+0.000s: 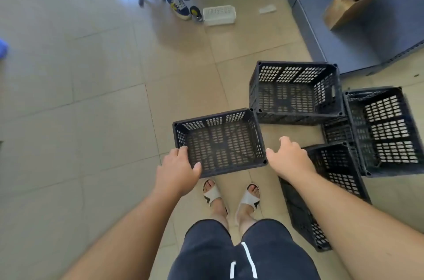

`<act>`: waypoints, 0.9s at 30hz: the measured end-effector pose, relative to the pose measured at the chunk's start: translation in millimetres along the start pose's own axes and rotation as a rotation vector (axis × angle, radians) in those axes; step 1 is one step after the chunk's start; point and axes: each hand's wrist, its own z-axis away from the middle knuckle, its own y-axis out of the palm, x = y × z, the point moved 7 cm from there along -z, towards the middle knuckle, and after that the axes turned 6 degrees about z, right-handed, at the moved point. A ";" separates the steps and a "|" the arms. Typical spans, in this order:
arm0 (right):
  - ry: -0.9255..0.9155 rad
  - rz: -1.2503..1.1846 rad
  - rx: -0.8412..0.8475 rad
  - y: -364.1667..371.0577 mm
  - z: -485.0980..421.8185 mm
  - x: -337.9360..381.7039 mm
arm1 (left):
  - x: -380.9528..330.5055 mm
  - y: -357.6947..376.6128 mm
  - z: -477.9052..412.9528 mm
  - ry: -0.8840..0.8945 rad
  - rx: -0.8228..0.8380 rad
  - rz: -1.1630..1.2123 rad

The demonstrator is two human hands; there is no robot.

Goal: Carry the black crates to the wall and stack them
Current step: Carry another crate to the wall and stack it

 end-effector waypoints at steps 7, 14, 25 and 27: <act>0.038 0.009 0.057 54.8 -81.5 31.1 | 40.4 38.2 -76.0 -0.069 0.047 0.055; 0.055 0.002 0.059 112.9 -195.9 38.8 | 78.7 103.6 -176.5 -0.154 0.069 0.153; 0.155 -0.073 0.046 239.8 -376.3 -5.3 | 170.4 252.2 -323.8 -0.544 -0.026 0.619; 0.160 -0.091 0.012 257.6 -402.5 -11.9 | 193.5 272.1 -343.7 -0.626 -0.127 0.682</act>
